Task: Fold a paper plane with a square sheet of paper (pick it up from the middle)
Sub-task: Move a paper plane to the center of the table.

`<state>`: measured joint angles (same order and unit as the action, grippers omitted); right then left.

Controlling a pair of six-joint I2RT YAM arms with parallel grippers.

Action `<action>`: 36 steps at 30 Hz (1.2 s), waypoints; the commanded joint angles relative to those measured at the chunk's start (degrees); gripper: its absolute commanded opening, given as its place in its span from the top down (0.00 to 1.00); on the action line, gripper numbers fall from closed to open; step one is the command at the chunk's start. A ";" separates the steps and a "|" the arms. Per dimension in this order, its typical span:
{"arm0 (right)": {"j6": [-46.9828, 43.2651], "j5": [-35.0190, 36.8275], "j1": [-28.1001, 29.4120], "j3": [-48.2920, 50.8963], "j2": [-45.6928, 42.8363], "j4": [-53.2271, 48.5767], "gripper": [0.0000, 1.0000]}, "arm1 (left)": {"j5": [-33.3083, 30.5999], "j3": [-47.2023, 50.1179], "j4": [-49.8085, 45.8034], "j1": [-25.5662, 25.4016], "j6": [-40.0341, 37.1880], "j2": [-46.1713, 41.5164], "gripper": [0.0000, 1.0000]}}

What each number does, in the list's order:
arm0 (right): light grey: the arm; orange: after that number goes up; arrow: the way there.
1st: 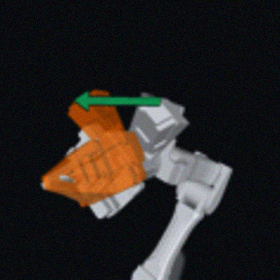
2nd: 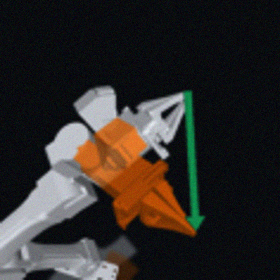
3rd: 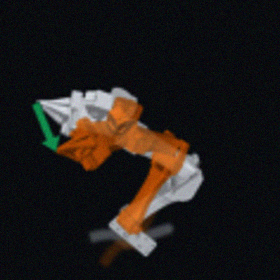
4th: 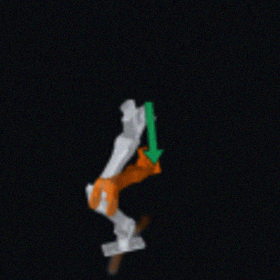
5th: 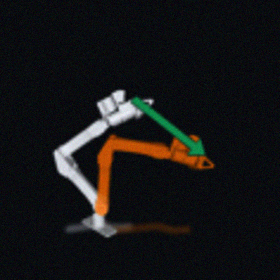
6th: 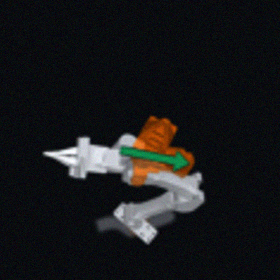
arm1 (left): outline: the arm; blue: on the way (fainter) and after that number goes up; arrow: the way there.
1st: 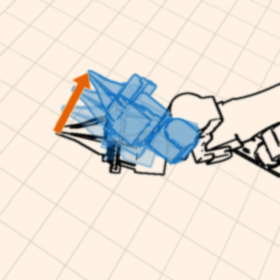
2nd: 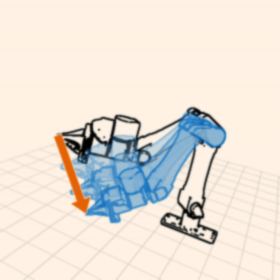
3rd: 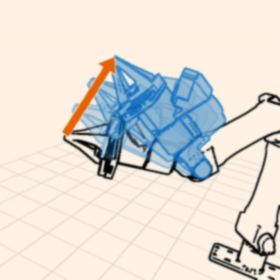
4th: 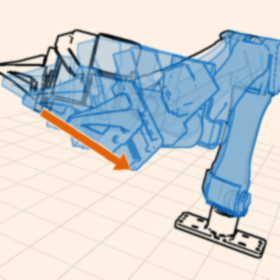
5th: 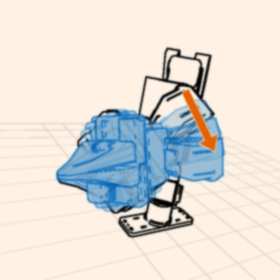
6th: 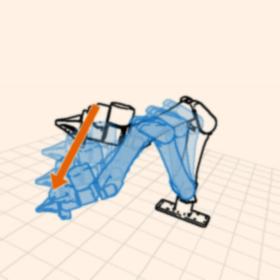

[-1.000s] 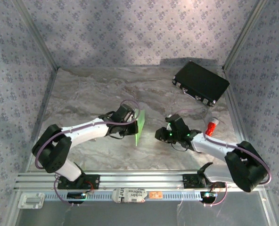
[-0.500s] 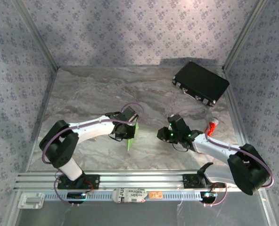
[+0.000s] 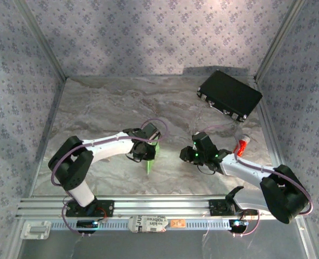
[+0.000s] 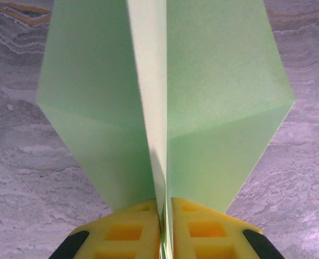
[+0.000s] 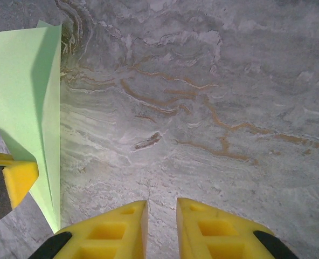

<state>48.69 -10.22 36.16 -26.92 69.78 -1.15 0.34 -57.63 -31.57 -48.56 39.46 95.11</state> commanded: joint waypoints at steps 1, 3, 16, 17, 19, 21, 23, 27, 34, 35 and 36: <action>0.68 1.32 0.36 0.51 -0.43 -0.52 0.78 | -0.52 -1.52 -1.40 -0.56 -0.58 1.13 0.87; 0.72 1.43 0.40 0.46 -0.43 -0.61 0.77 | -0.39 -1.49 -1.25 -0.50 -0.55 1.28 0.86; 0.54 1.56 0.34 0.46 -0.34 -1.00 0.77 | 0.54 -1.78 -0.65 -0.84 -0.36 1.93 0.87; 0.60 1.56 0.40 0.46 -0.37 -0.92 0.77 | 0.54 -1.79 -0.73 -0.99 -0.28 1.75 0.88; 0.55 1.43 0.36 0.48 -0.26 -0.71 0.77 | 0.45 -1.85 -0.67 -0.95 -0.09 1.35 0.89; 0.53 1.34 0.38 0.38 -0.13 -0.58 0.77 | 0.45 -1.97 -0.68 -0.98 0.03 0.89 0.91; 0.53 1.16 0.39 0.33 0.17 -0.39 0.77 | 0.46 -2.05 -0.66 -1.03 0.26 0.48 0.94; 0.53 0.56 0.35 0.13 0.95 0.24 0.76 | -1.09 -2.78 -2.28 -1.27 0.11 0.58 0.96; 0.44 0.42 0.49 -0.07 1.66 0.62 0.77 | -5.58 -5.82 -8.58 -2.29 -0.79 2.16 0.98; 0.42 0.47 0.47 -0.15 1.74 0.61 0.76 | -6.06 -6.32 -9.34 -2.42 -0.88 2.40 0.98; 0.44 0.46 0.48 -0.15 1.72 0.62 0.76 | -6.58 -6.65 -9.90 -2.57 -1.08 2.47 0.98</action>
<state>48.69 -9.85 36.32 -26.89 71.05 -1.10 -3.20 -62.24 -36.49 -50.52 39.42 96.88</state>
